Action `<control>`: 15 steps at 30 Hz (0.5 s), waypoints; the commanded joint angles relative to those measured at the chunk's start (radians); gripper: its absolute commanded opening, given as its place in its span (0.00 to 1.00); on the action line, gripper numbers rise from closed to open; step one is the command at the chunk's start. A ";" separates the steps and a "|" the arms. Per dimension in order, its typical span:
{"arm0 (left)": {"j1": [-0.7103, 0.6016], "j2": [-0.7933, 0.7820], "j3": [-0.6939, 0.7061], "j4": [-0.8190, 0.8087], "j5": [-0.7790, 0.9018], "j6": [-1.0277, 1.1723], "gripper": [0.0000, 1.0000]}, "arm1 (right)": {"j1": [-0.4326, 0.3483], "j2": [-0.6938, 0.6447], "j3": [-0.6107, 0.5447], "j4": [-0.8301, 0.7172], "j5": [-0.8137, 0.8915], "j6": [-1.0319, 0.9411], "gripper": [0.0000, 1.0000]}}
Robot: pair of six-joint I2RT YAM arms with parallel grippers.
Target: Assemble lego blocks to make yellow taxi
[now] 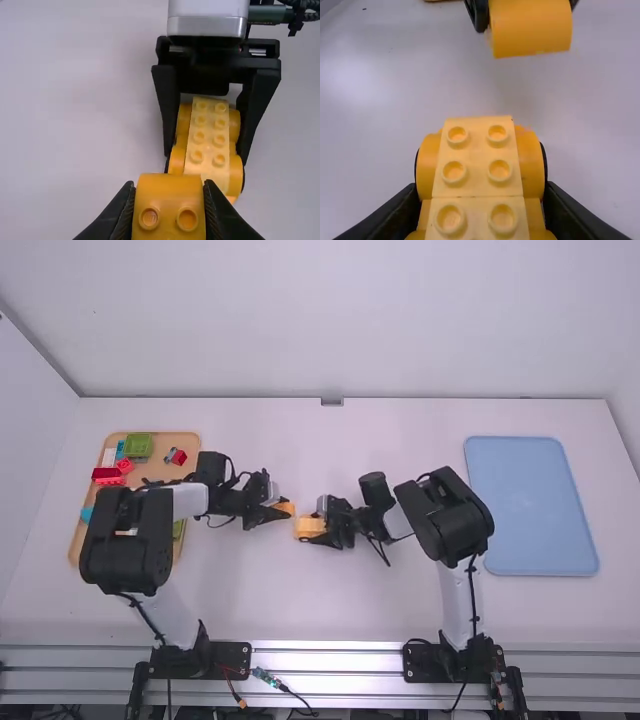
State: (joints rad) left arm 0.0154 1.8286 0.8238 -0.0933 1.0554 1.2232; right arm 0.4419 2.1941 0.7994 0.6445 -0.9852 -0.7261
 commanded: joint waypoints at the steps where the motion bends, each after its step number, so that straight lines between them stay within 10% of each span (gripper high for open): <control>1: -0.031 -0.012 -0.032 0.019 0.034 -0.030 0.07 | -0.003 0.018 -0.023 -0.012 0.039 -0.067 0.41; 15: -0.135 -0.012 -0.032 0.043 0.000 -0.023 0.04 | 0.018 0.018 -0.057 0.099 0.046 -0.060 0.41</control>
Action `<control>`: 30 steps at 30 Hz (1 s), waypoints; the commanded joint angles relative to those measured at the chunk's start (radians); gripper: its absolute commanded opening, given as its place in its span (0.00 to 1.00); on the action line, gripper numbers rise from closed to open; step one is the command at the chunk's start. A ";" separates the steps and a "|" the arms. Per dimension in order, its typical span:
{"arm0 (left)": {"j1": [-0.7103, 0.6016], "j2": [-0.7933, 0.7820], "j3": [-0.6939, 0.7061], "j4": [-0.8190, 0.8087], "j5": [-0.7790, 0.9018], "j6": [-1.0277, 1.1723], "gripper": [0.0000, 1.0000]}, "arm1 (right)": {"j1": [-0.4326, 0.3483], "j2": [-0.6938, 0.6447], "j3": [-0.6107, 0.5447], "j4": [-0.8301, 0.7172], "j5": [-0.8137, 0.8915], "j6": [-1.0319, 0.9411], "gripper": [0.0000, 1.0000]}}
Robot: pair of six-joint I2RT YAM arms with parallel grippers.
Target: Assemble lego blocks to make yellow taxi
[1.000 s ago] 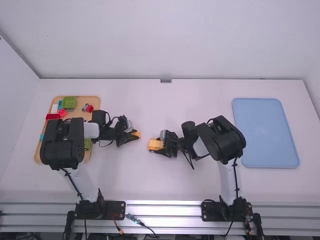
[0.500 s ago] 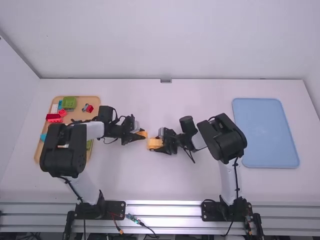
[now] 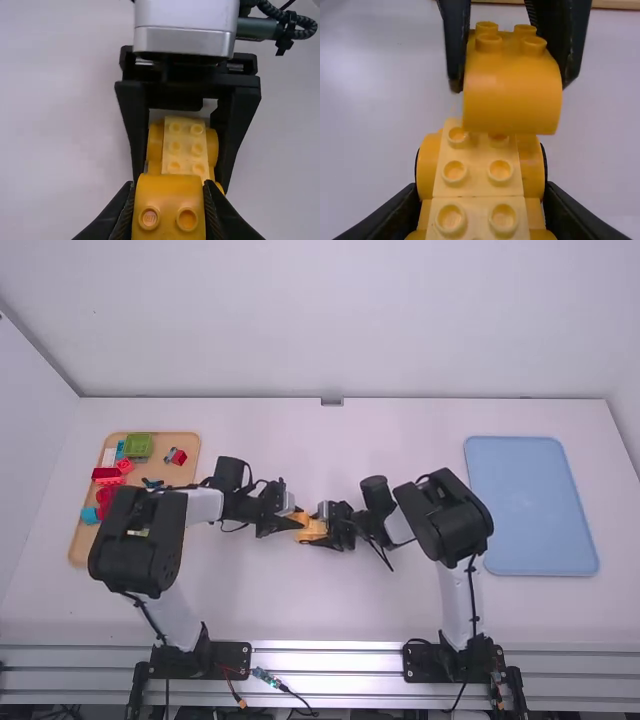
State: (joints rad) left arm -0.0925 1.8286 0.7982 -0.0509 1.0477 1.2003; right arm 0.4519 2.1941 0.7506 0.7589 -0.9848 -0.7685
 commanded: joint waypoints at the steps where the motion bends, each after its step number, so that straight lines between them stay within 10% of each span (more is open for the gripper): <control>1: -0.035 -0.012 -0.007 0.004 0.005 0.000 0.04 | 0.008 0.018 -0.007 -0.015 0.045 -0.017 0.41; 30: -0.149 -0.011 -0.054 0.165 -0.142 -0.139 0.02 | 0.018 0.018 0.006 -0.006 0.043 0.001 0.40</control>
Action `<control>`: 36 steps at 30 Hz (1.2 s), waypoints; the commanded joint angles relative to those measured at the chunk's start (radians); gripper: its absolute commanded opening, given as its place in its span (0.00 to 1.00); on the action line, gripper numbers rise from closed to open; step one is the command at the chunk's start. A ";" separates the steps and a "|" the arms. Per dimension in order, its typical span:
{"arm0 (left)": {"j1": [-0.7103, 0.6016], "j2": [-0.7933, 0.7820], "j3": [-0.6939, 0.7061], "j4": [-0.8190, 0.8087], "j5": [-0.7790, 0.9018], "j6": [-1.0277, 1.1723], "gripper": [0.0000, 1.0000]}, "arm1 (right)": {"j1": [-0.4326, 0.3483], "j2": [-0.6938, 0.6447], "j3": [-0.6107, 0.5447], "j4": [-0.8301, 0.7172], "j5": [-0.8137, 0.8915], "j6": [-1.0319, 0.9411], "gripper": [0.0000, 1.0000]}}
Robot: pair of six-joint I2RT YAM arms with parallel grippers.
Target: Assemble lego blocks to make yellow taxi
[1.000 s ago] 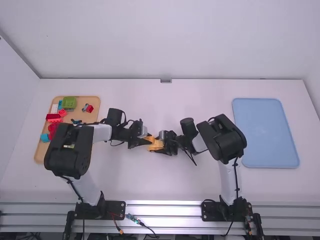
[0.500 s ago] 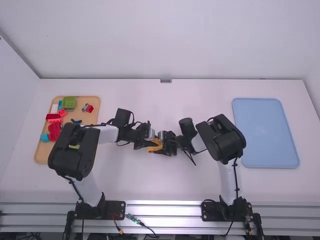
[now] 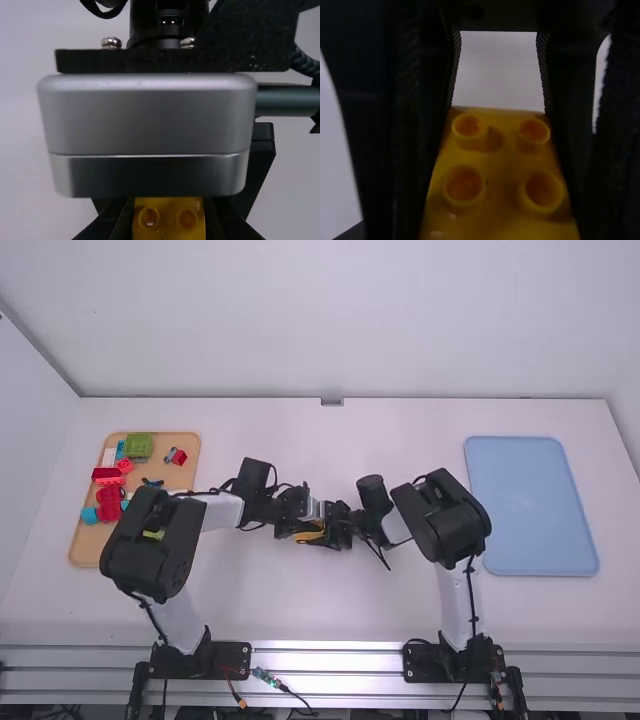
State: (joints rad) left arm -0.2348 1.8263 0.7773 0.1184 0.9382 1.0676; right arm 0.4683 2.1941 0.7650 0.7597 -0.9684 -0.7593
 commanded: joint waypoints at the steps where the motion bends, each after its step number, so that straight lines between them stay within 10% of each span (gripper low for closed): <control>1: -0.008 -0.009 -0.042 0.010 -0.038 -0.006 0.02 | 0.001 0.018 -0.003 -0.005 0.026 0.016 0.40; 36: -0.061 -0.009 -0.050 0.002 -0.193 -0.084 0.01 | 0.002 0.018 0.029 0.018 0.050 0.072 0.39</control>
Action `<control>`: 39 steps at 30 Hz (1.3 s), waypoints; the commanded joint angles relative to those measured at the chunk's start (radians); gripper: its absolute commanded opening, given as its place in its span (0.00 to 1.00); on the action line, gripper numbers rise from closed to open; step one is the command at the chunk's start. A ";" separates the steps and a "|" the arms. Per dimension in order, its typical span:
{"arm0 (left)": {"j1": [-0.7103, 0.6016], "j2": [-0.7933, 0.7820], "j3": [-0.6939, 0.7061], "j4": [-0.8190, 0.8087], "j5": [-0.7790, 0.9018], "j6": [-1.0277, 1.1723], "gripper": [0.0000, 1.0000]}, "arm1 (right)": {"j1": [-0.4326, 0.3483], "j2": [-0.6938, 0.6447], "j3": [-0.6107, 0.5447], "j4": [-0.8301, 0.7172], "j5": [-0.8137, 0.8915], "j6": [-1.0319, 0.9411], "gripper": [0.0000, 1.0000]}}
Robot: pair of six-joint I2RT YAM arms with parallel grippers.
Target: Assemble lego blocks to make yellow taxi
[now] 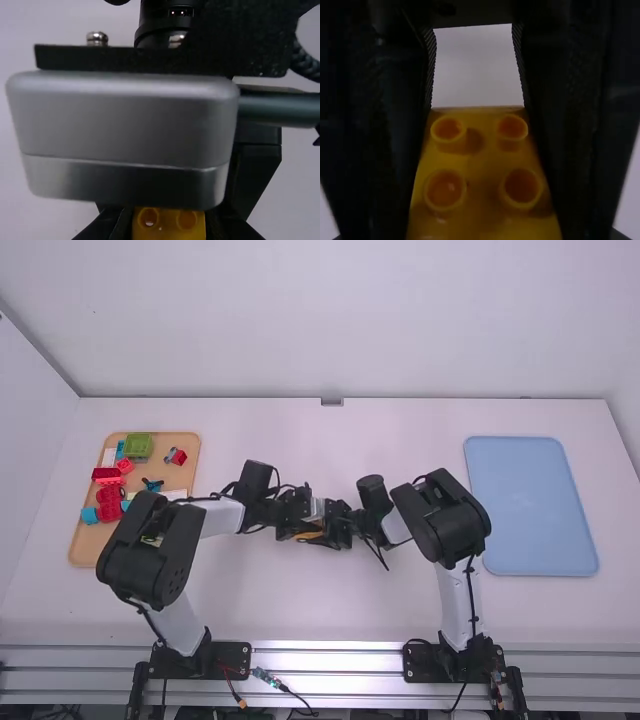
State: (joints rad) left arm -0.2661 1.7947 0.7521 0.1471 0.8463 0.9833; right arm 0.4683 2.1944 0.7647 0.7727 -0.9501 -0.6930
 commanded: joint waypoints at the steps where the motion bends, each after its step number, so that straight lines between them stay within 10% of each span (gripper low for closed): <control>1: -0.029 0.023 -0.025 -0.028 -0.100 0.000 0.02 | 0.002 0.018 0.028 0.007 0.034 0.008 0.39; 39: -0.021 0.023 -0.047 -0.146 -0.282 0.091 0.02 | -0.050 0.018 0.014 0.040 0.023 0.016 0.38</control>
State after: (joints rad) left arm -0.2920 1.7699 0.7776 0.0570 0.7353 1.0550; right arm 0.4549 2.2044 0.7666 0.7952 -0.9482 -0.6559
